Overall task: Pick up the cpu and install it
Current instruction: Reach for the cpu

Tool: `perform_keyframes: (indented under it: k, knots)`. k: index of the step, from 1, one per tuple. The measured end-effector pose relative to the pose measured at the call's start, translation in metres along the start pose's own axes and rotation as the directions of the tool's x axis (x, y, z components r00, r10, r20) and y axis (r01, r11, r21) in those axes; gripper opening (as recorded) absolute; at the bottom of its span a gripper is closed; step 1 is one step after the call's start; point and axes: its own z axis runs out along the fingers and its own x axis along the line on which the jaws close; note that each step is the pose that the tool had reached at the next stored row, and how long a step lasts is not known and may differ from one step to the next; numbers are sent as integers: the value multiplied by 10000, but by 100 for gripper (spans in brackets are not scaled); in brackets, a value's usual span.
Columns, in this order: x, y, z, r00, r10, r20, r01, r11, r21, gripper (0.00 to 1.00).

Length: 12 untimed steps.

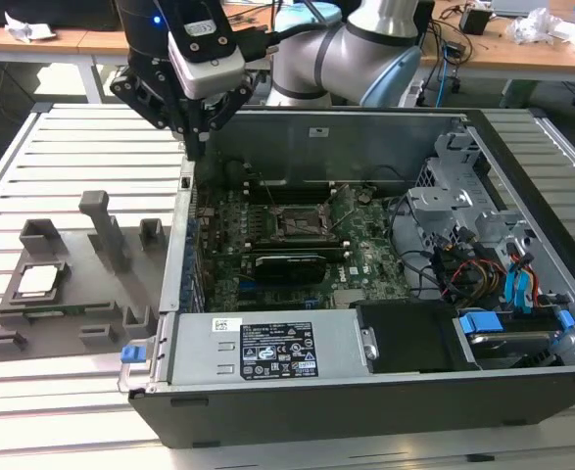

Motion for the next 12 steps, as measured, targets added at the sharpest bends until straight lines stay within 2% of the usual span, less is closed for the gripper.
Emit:
perform_keyframes:
  k: [7,12]
  knots:
    - [197,-15,3,10000,1,0,-1,10000,-1,11]
    - [376,-29,4,10000,0,1,0,10000,-1,11]
